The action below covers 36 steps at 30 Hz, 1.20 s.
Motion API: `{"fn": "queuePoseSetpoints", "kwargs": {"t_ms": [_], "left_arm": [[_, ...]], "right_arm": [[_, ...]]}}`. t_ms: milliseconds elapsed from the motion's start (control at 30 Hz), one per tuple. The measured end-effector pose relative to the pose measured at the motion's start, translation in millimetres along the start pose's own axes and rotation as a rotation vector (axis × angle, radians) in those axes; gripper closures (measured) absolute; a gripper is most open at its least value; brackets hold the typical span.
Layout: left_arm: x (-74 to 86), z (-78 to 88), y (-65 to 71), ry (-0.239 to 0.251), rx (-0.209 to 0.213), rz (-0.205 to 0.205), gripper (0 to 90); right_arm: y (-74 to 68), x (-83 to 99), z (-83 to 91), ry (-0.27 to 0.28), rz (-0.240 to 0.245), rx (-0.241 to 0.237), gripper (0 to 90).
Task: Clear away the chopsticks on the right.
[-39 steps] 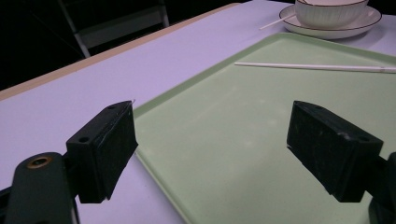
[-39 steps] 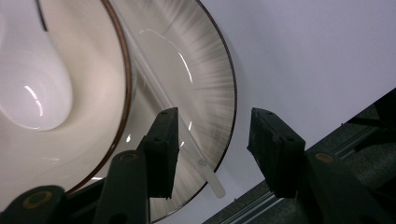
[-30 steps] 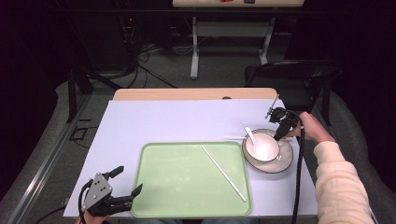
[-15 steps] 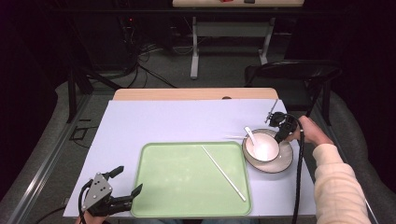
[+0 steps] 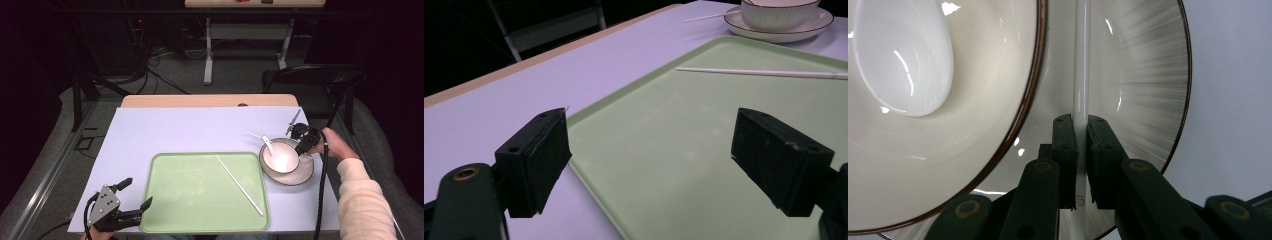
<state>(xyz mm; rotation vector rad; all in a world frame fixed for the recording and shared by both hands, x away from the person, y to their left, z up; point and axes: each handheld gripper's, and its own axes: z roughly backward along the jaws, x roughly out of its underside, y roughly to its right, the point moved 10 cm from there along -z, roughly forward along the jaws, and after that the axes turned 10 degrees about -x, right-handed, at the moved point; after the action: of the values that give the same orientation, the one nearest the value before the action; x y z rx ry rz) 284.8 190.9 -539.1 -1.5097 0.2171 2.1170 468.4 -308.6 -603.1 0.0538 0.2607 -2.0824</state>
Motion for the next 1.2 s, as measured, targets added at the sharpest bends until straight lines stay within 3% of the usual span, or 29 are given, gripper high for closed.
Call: {"fn": "queuePoseSetpoints", "kwargs": {"t_ms": [300,400,533,733,800,867,967,1200], "left_arm": [[0.0,-0.1,0.4,-0.001,0.002,-0.003,15.7],[-0.1,0.0,0.4,-0.001,0.001,-0.002,15.7],[-0.1,-0.2,0.5,-0.002,0.002,-0.003,15.7],[-0.2,-0.4,0.6,-0.001,0.003,-0.003,15.7],[-0.1,-0.4,0.6,-0.002,0.002,-0.002,15.7],[0.0,-0.5,0.8,-0.003,0.004,-0.007,15.7],[-0.2,-0.3,0.6,-0.001,0.002,-0.003,15.7],[-0.1,-0.4,0.7,-0.002,0.003,-0.007,15.7]], "right_arm": [[-0.9,-1.4,10.7,0.041,-0.043,0.046,84.0],[-3.1,-2.8,19.7,0.069,-0.085,0.072,84.0],[-4.8,-3.6,30.8,0.074,-0.1,0.118,84.0],[-8.8,-8.9,55.5,0.145,-0.197,0.188,84.0],[-11.0,-11.1,64.4,0.162,-0.207,0.21,84.0],[-22.0,-15.0,74.3,0.192,-0.261,0.221,84.0],[-26.5,-18.1,80.4,0.207,-0.261,0.242,84.0],[-54.0,-24.8,100.6,0.277,-0.338,0.255,84.1]]}}
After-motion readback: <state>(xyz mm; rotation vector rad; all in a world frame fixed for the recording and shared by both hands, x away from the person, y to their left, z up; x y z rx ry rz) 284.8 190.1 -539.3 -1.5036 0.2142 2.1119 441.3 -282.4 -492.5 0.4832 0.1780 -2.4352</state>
